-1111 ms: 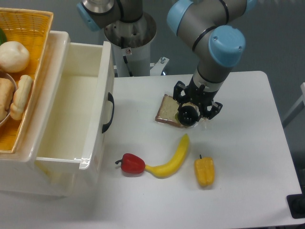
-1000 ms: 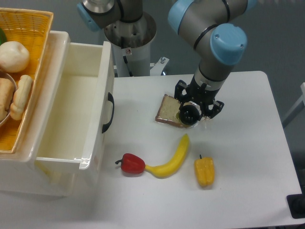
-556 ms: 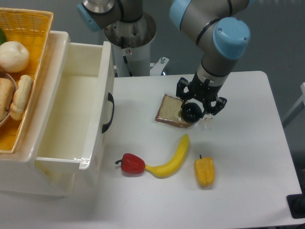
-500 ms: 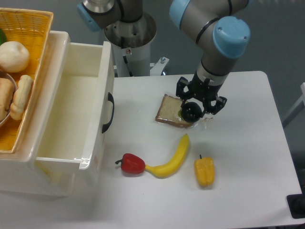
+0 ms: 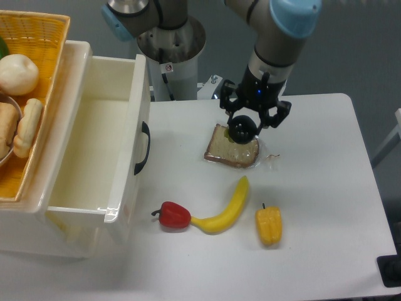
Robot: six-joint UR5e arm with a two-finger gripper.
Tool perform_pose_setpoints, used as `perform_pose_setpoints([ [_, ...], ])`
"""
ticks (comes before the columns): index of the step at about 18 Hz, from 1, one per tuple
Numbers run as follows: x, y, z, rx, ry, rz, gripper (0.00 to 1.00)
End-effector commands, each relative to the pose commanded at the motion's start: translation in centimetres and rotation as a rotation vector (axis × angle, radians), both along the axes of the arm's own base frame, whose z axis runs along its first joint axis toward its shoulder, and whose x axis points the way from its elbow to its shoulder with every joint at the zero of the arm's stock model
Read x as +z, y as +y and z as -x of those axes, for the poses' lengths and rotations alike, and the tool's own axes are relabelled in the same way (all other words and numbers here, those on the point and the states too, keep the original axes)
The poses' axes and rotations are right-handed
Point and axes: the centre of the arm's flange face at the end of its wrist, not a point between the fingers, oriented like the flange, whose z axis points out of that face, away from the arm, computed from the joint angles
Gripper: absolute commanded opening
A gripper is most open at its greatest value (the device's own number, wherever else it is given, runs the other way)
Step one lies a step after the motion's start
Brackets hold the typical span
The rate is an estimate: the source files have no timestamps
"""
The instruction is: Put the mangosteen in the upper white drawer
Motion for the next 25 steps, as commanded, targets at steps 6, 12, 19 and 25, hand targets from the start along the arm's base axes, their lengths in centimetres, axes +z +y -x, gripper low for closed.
perform_pose_setpoints([
  [6,3.1,0.5,-4.7,0.067,-0.059,-0.063,0.19],
  [12,6.5,2.1,-10.8,0.139,-0.120,-0.142,0.19],
  [19,5.6,5.0,-15.6,0.114,-0.167,-0.109,0.23],
  [25,5.1,6.4,-18.3,0.087,-0.182,-0.093,0.28],
])
